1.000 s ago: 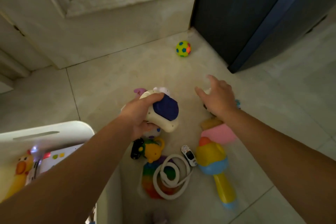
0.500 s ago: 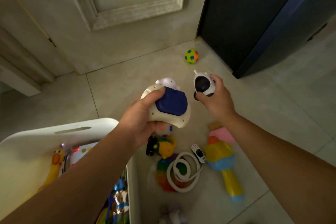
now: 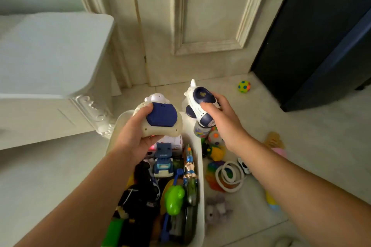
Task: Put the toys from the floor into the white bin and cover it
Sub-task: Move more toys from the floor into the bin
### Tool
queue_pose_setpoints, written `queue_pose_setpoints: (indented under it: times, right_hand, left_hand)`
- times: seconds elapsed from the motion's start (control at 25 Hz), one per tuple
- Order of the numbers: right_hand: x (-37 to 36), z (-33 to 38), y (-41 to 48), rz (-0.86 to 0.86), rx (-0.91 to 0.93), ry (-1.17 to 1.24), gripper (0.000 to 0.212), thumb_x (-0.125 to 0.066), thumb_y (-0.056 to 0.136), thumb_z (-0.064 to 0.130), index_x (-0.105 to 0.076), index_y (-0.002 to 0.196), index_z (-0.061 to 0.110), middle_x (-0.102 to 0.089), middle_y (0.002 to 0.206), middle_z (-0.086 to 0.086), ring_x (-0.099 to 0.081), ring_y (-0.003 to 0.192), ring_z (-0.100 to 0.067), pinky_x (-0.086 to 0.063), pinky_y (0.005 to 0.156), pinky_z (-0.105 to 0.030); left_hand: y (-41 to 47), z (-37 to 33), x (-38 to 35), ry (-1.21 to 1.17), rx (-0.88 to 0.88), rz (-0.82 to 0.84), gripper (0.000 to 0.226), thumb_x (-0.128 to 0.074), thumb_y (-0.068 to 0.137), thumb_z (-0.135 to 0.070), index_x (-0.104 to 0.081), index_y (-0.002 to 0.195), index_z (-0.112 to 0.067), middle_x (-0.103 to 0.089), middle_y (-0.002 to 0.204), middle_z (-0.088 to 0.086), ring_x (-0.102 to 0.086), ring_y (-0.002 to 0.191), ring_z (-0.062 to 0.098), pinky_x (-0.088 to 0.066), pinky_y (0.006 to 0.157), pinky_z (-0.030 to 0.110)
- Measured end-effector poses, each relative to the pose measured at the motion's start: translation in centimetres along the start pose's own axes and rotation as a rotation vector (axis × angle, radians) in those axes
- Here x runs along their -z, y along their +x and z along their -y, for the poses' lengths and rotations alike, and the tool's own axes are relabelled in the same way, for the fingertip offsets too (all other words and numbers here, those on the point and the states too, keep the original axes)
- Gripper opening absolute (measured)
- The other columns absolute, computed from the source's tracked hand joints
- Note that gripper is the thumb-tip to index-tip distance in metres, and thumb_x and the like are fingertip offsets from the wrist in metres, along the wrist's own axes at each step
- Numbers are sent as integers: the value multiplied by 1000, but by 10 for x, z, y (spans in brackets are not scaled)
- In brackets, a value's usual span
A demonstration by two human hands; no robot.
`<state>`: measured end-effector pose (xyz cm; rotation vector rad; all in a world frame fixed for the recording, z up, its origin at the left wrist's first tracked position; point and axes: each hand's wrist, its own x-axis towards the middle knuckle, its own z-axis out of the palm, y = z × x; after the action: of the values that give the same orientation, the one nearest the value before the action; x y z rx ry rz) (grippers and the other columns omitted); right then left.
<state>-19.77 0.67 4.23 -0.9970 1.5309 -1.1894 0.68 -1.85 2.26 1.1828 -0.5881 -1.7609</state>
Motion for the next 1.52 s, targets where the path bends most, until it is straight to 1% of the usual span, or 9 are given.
queue_pose_setpoints:
  times: [0.12, 0.2, 0.36, 0.56, 0.72, 0.88, 1.04, 1.32, 1.52]
  right_hand:
    - [-41, -21, -10, 144, -87, -160, 61, -71, 79, 37, -45, 135, 35, -55, 131, 6, -56, 114, -13, -47, 83, -22]
    - [-59, -37, -9, 250, -87, -351, 70, -74, 80, 33, -38, 140, 34, -50, 130, 10, -51, 115, -11, -45, 77, -15]
    - [-83, -66, 5, 373, 102, -803, 70, -75, 80, 25, -41, 141, 29, -55, 133, -1, -52, 122, -23, -42, 96, -28]
    - [-74, -86, 19, 211, 65, -1142, 70, -69, 84, 21, -35, 144, 32, -42, 133, -10, -45, 125, -33, -44, 98, -38]
    - [-73, -87, 10, 244, 44, -1116, 70, -64, 88, 26, -28, 149, 26, -39, 139, -11, -38, 131, -32, -39, 105, -41]
    - [-70, -91, -9, 164, 175, -1111, 62, -57, 90, 23, -32, 147, 21, -40, 140, -9, -34, 133, -28, -34, 109, -37]
    - [-65, -92, -20, 196, 201, -1143, 62, -52, 91, 22, -29, 149, 20, -35, 145, -6, -31, 134, -26, -29, 112, -34]
    - [-70, -94, -38, 196, 238, -1167, 56, -51, 91, 23, -35, 145, 20, -22, 154, -8, -19, 142, -27, -23, 118, -38]
    - [-65, -100, -40, 261, 276, -1245, 37, -54, 88, 18, -56, 125, 14, -9, 159, -11, -12, 144, -34, -22, 118, -44]
  left_hand:
    - [-12, 14, 45, 13, 4, -115, 31, -64, 87, -31, -61, 116, -19, -71, 102, 10, -68, 84, 23, -58, 68, 37]
    - [-14, 26, 62, 35, 2, -184, 26, -63, 89, -26, -60, 114, -22, -70, 96, 7, -68, 80, 20, -55, 59, 32]
    - [-9, 36, 81, 26, -28, -193, 30, -65, 89, -23, -60, 118, -18, -72, 99, 10, -72, 79, 19, -57, 57, 29]
    - [2, 44, 87, 96, -148, -224, 25, -60, 93, -29, -63, 118, -29, -72, 101, 9, -71, 88, 24, -59, 76, 40]
    - [7, 44, 82, 161, -227, -272, 38, -60, 83, -48, -60, 121, -40, -69, 112, 5, -67, 104, 28, -54, 90, 53]
    - [19, 45, 83, 407, -242, -217, 32, -48, 92, -51, -51, 123, -50, -61, 122, -1, -60, 111, 20, -50, 97, 44]
    - [16, 66, 96, 770, -1, -294, 43, -48, 97, -36, -45, 139, -28, -52, 138, 5, -53, 113, 21, -43, 90, 31]
    - [14, 79, 89, 1184, -256, -129, 62, -61, 89, -30, -34, 145, -35, -38, 147, 1, -37, 135, 23, -31, 112, 36]
    - [19, 83, 96, 1288, -320, -254, 70, -53, 88, -9, -33, 142, -48, -55, 128, 5, -54, 110, 29, -46, 94, 40]
